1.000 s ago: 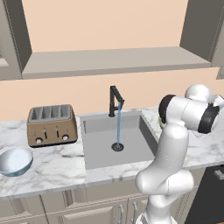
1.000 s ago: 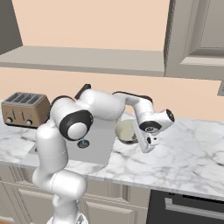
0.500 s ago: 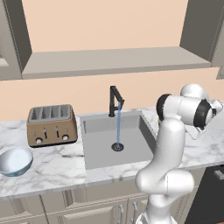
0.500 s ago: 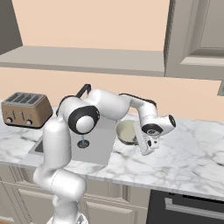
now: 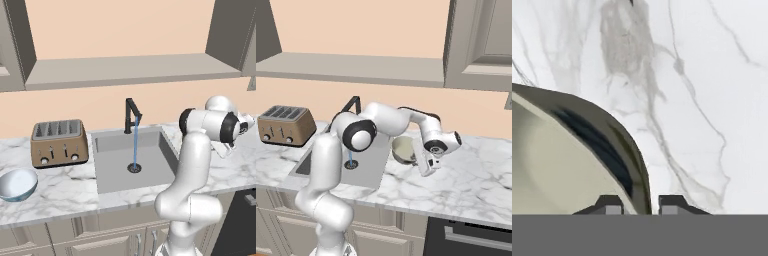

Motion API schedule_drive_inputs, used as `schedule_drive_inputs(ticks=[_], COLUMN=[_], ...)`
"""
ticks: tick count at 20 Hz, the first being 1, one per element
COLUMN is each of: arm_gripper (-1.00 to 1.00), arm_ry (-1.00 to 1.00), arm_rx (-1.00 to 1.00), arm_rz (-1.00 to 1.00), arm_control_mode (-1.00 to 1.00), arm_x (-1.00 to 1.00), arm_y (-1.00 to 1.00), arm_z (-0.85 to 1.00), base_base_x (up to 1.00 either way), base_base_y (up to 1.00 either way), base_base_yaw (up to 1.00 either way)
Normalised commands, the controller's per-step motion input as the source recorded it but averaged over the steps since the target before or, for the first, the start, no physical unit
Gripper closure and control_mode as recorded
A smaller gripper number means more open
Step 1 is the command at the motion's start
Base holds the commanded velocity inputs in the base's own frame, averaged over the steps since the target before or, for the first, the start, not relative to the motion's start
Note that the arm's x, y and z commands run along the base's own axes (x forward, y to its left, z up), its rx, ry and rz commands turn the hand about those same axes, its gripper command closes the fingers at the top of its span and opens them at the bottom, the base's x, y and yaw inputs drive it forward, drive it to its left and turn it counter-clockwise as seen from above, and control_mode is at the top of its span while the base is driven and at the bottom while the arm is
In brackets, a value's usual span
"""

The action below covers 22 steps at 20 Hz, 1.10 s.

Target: Rinse each bowl for a few seconds and place them down in the sink or on the counter.

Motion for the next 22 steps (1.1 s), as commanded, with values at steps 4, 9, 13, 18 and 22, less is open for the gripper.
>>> schedule_drive_inputs(ticks=[4, 9, 13, 18, 22], arm_gripper=[-1.00, -1.00, -1.00, -1.00, -1.00], arm_ry=[-0.01, -0.05, -0.09, -0.14, -0.19], arm_rx=[0.00, 0.00, 0.00, 0.00, -0.04], arm_rz=[0.00, 0.00, 0.00, 0.00, 0.00], arm_control_mode=[-1.00, -1.00, -1.00, -1.00, -1.00], arm_x=[0.02, -0.03, -0.09, -0.19, -0.22], arm_y=[0.00, 0.00, 0.00, 0.06, 0.21], arm_z=[0.13, 0.23, 0.34, 0.34, 0.19], base_base_x=[0.00, 0.00, 0.00, 0.00, 0.00], base_base_y=[0.00, 0.00, 0.00, 0.00, 0.00], base_base_yaw=[0.00, 0.00, 0.00, 0.00, 0.00])
